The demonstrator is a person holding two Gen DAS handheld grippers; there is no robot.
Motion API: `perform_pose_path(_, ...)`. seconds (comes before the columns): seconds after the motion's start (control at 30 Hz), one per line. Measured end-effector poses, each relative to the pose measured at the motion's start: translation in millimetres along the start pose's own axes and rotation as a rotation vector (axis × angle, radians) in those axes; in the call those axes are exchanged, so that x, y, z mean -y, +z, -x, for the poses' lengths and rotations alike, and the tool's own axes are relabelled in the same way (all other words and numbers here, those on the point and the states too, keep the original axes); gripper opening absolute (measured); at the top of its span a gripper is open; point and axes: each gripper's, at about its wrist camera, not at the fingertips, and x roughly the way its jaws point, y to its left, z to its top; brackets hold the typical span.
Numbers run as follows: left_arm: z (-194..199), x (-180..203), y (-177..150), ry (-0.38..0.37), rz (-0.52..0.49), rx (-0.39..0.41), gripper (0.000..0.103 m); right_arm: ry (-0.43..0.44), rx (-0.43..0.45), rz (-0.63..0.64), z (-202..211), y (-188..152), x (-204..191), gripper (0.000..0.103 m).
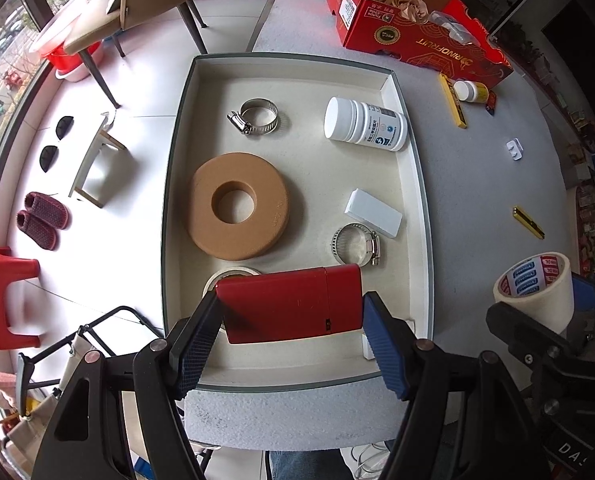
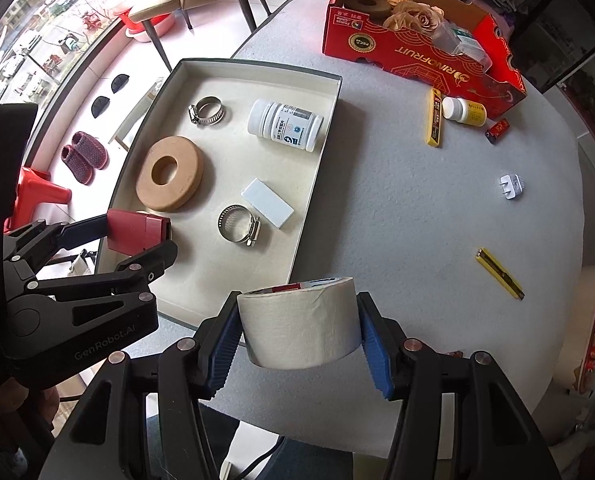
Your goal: Organize rigid objects
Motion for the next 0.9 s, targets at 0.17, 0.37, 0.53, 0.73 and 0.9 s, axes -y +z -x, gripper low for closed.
perform_pose_path(0.17,-5,-2,1,0.009,0.002,-0.014,0.074,0.009,-0.012,-0.007,-5,4,0,0.057)
perform_pose_path(0.37,-9,-3,4,0.012,-0.001,-0.026,0.074,0.02,-0.022,-0.026,-11,10,2,0.057)
perform_pose_path(0.53,-12,-3,8,0.017,-0.008,-0.033,0.074,0.031,-0.027,-0.045,-15,18,3,0.057)
perform_pose_path(0.73,-16,-5,14,0.028,-0.007,-0.039,0.074,0.041,-0.024,-0.051,-19,33,1,0.057)
perform_pose_path(0.9,-20,-5,24,0.044,-0.011,-0.04,0.074,0.04,-0.018,-0.046,-24,52,-1,0.057)
